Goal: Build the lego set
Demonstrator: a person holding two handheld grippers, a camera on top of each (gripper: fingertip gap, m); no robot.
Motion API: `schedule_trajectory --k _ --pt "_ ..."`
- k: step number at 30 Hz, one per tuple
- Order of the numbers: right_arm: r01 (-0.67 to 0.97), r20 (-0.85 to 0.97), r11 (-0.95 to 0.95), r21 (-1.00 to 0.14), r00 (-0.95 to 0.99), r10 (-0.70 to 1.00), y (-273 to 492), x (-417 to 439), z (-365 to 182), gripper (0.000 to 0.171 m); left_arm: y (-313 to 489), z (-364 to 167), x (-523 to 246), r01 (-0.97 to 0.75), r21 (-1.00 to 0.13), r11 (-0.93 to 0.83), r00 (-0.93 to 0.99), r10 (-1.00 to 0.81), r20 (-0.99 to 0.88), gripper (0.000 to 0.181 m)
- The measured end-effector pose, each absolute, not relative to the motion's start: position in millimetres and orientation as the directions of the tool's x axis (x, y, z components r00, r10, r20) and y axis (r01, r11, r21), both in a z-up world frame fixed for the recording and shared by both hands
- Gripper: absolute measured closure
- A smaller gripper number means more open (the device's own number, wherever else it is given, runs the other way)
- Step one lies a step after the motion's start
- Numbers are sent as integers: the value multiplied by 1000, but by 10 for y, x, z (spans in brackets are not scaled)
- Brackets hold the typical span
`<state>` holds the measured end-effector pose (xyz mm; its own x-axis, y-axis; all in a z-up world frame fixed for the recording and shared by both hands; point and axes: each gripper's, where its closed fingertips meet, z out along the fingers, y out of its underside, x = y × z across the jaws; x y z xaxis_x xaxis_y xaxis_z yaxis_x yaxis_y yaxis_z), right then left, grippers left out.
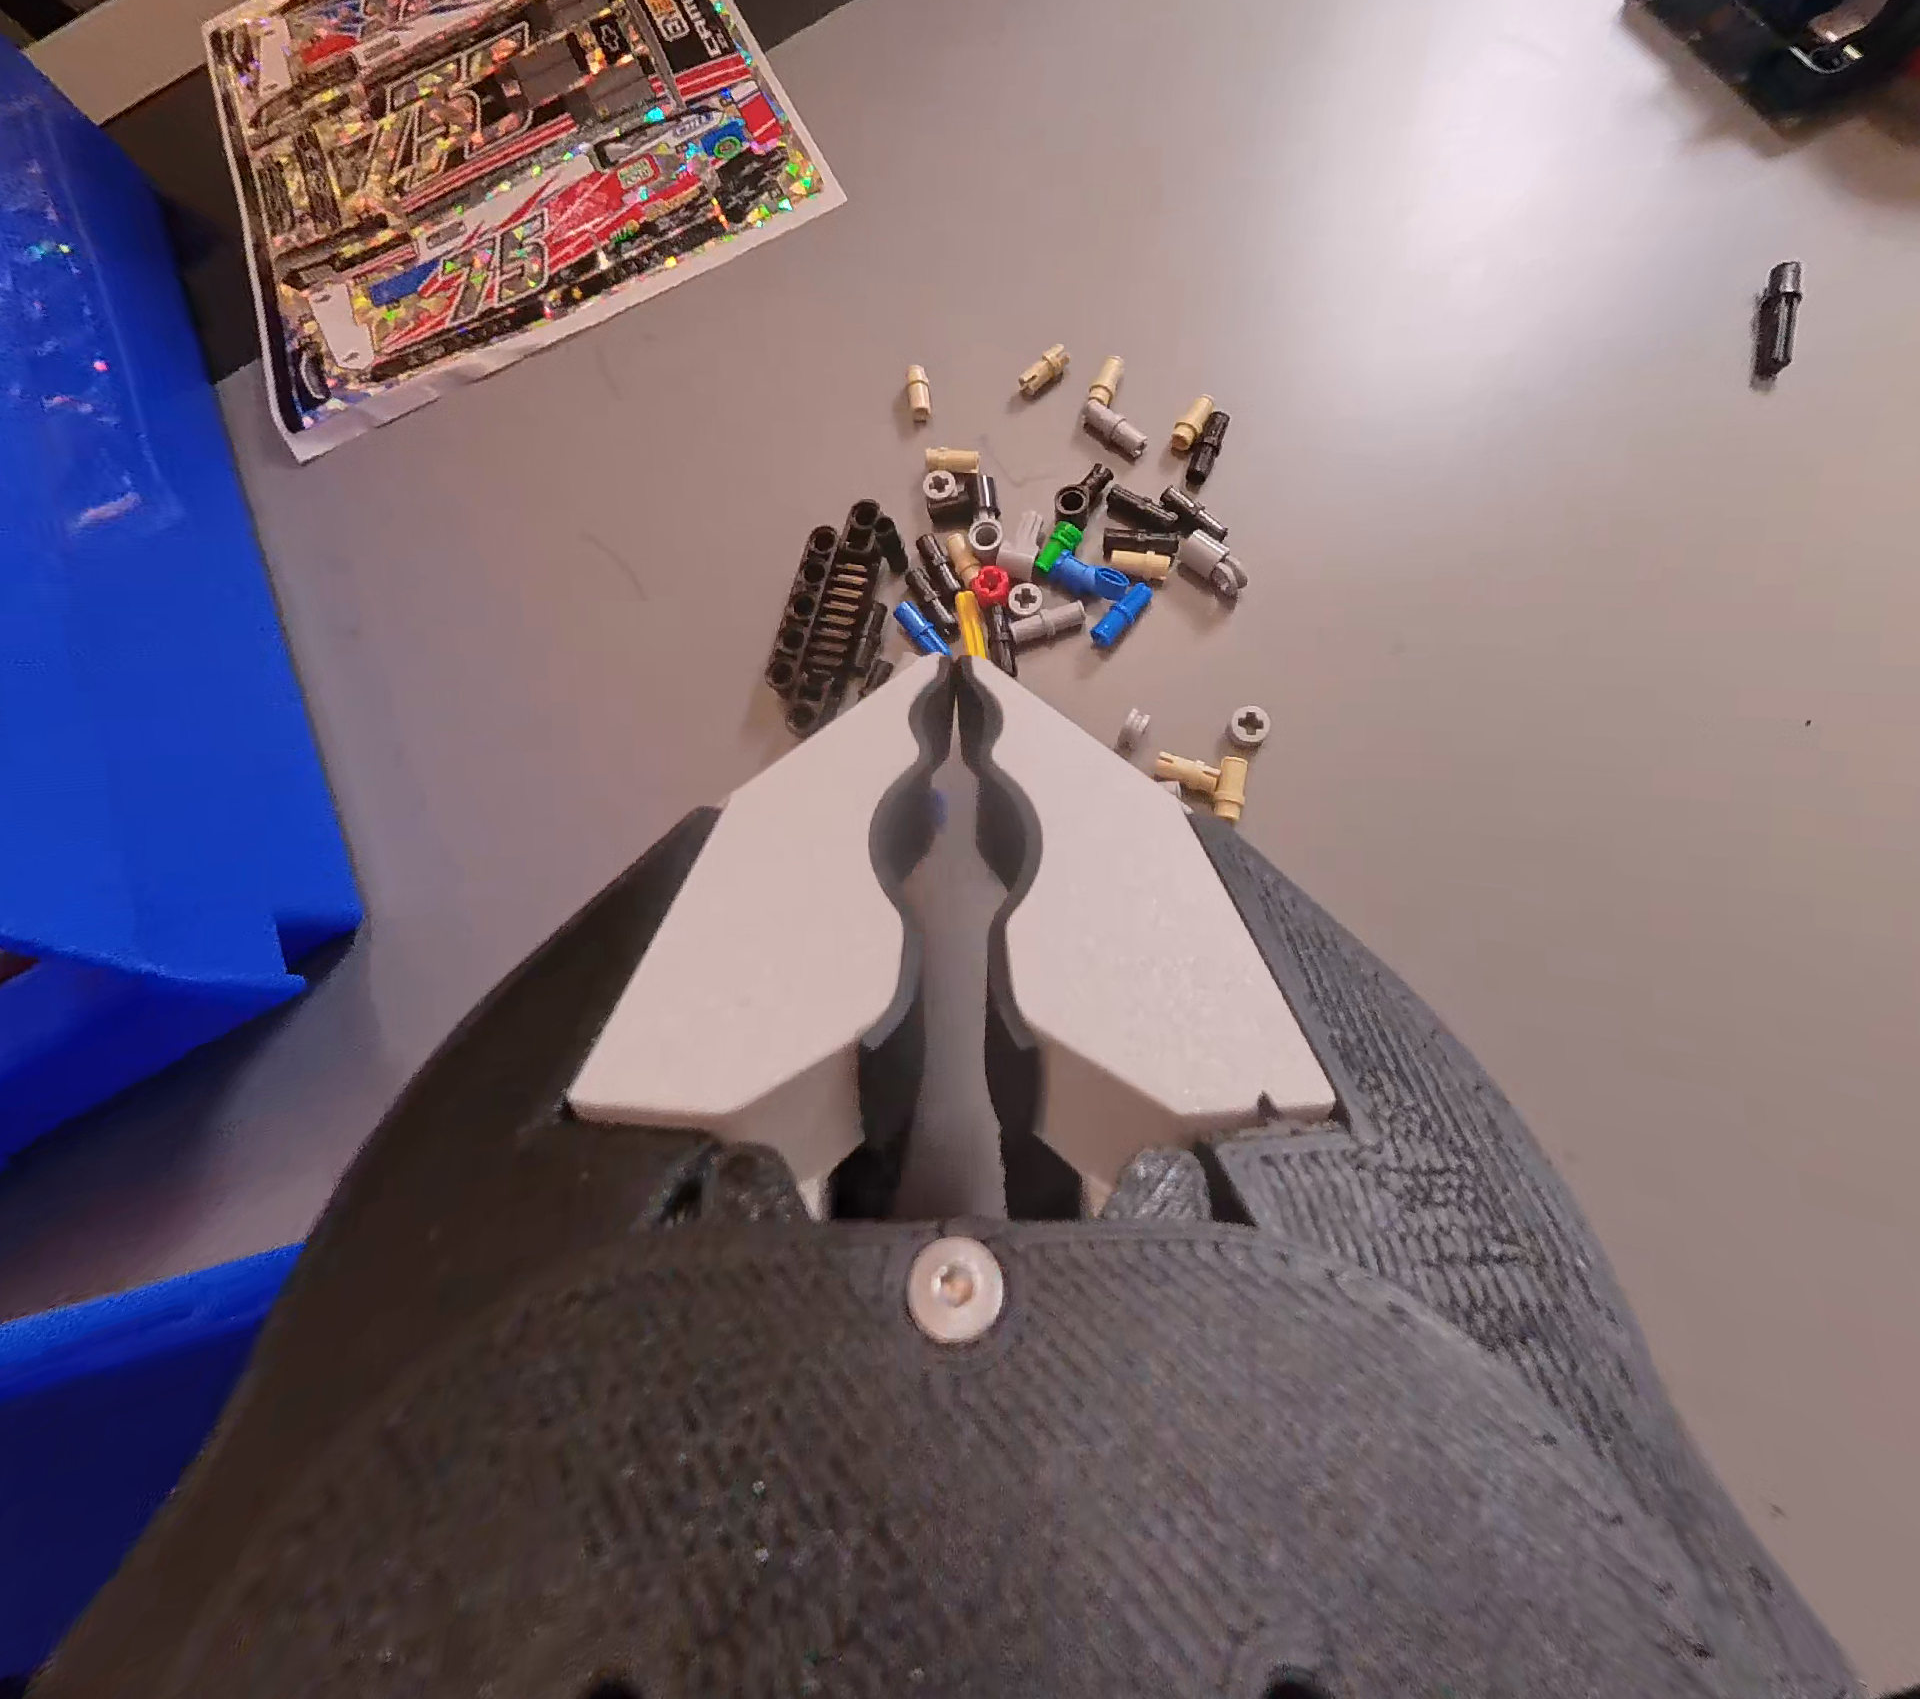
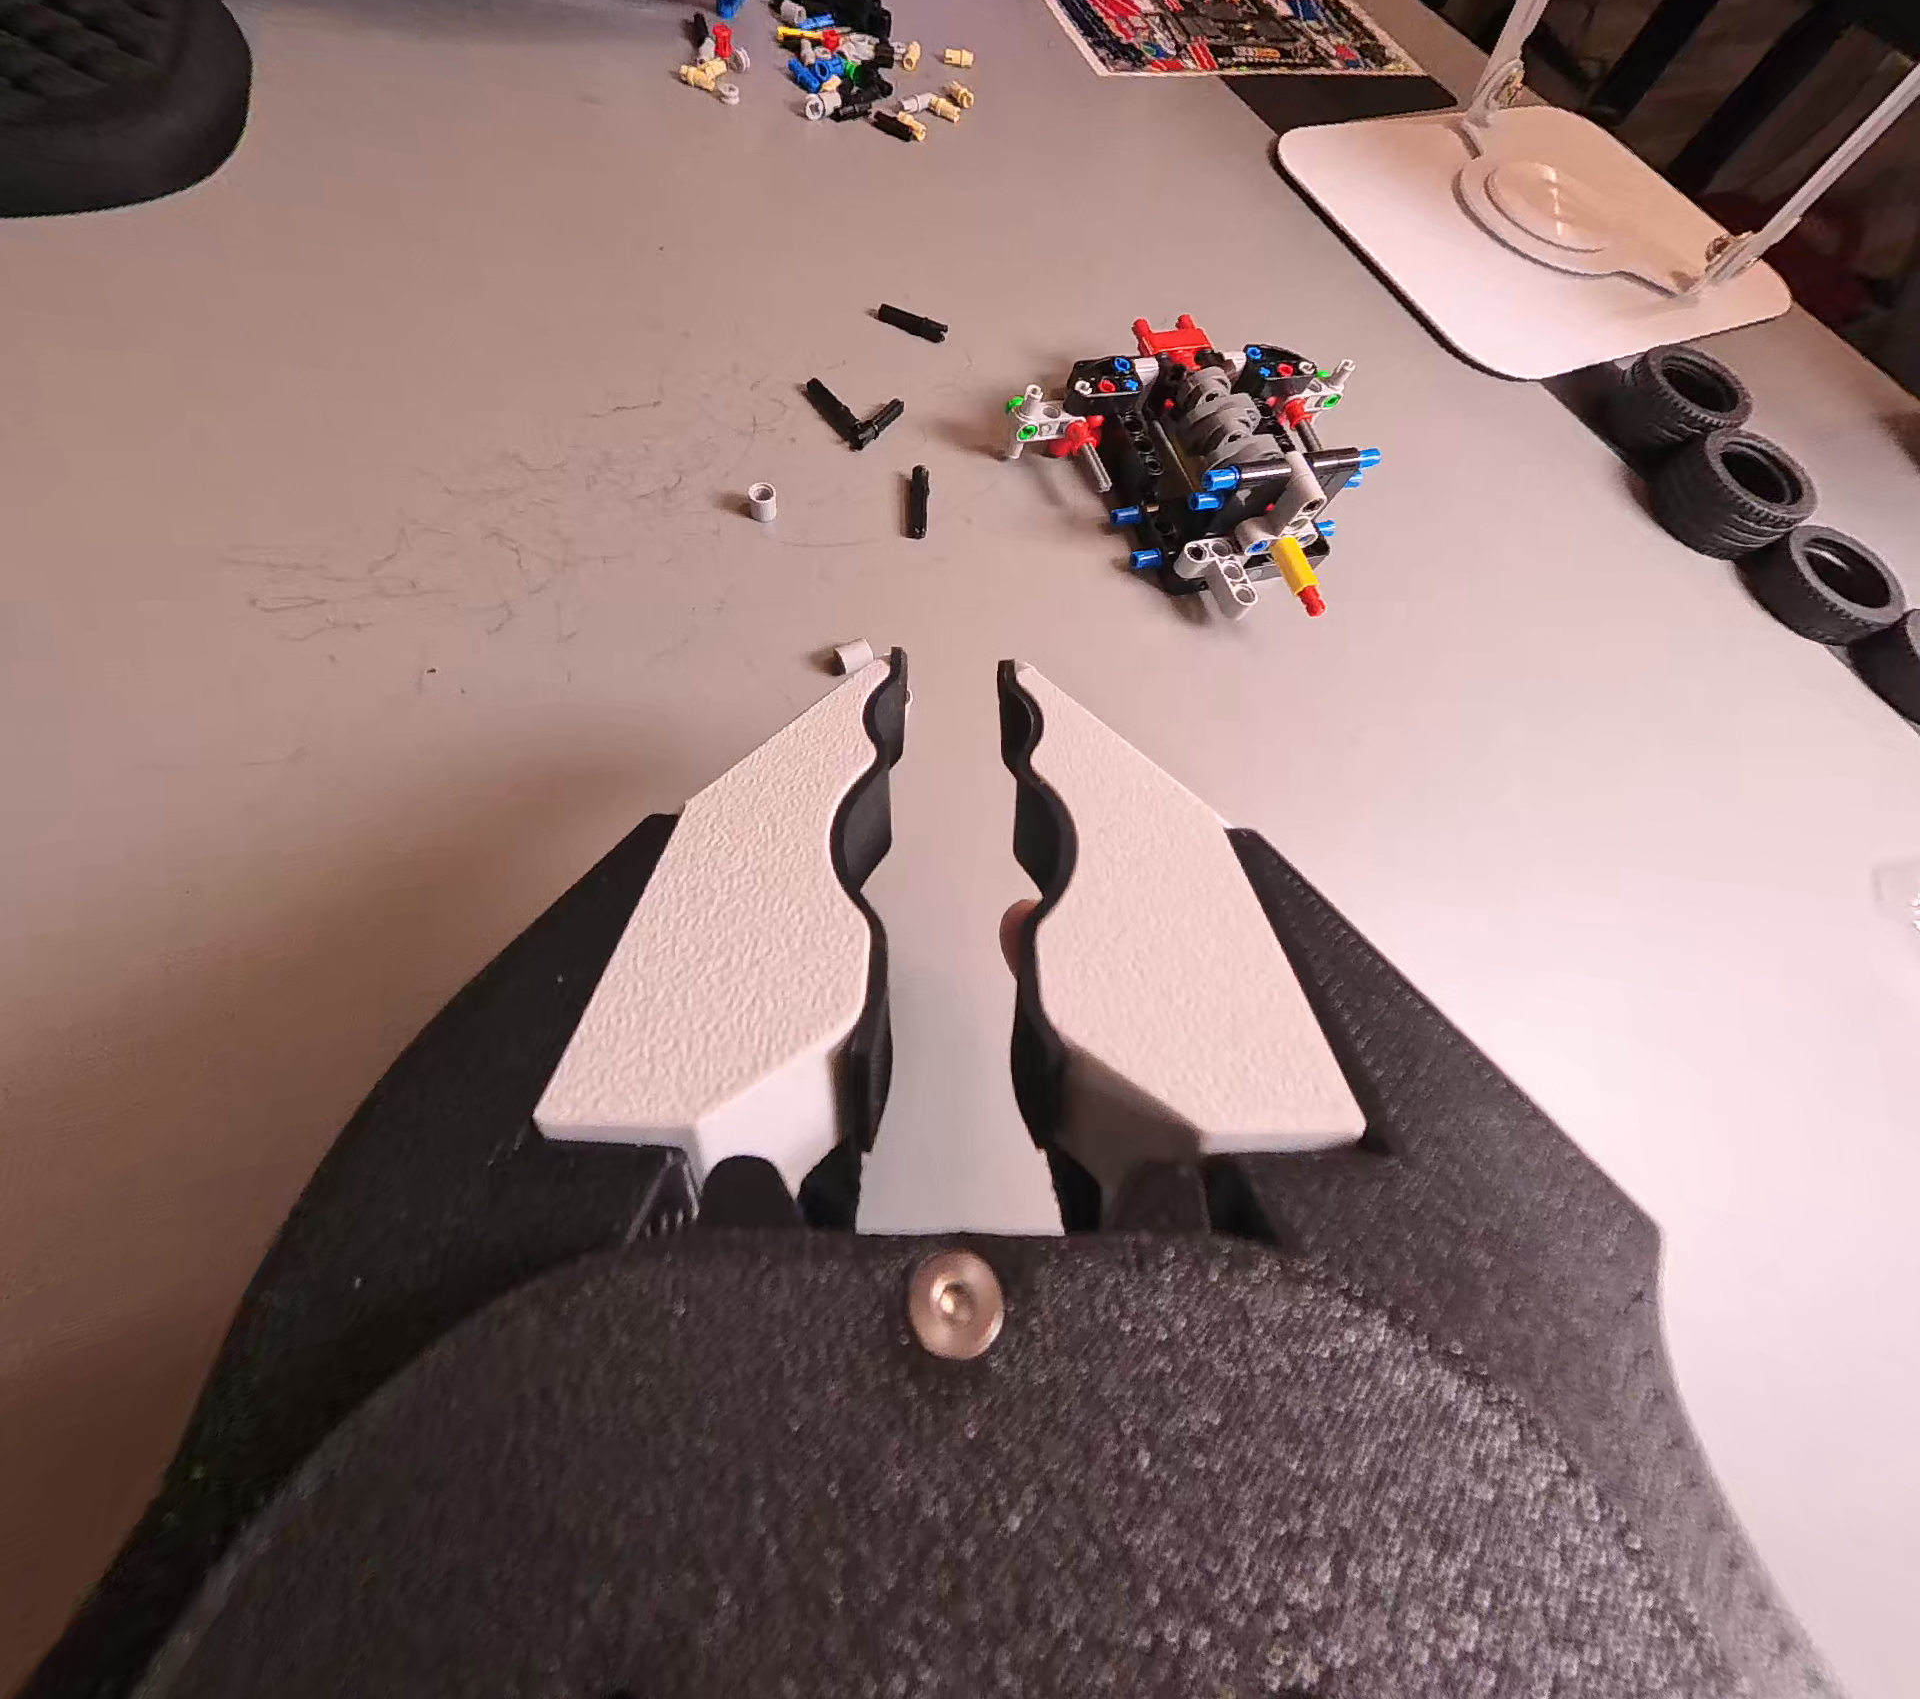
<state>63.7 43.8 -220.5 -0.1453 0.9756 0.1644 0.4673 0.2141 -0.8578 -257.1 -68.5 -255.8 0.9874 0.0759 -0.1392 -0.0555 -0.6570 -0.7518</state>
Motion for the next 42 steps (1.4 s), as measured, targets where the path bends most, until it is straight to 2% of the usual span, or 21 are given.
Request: schedule_trajectory --k 9,14,23,31,37,42 --pt "469 167 220 -855 -154 974 424 642 -2225 156 -590 -2311 -2571 -182 -817 -548 971 31 -237 181" --pt "469 170 226 -854 -158 973 417 645 -2225 157 -472 -2219 -2692 -254 -793 -554 943 41 -330 181" --pt "467 172 219 -856 -141 975 460 693 -2222 157 -358 -2495 -2588 -145 -711 -688 989 -97 -108 181" --pt "476 166 213 -854 -138 976 484 708 -2255 158 -386 -2661 -2521 -175 -665 -726 984 -142 -105 177" --pt "480 163 207 -853 -133 978 498 711 -2271 158 -521 -2590 -2730 -176 -627 -759 978 -61 -201 181" --pt "485 162 208 -850 -135 978 496 709 -2290 158 -579 -2375 -2888 -84 -697 -712 980 69 -189 179"
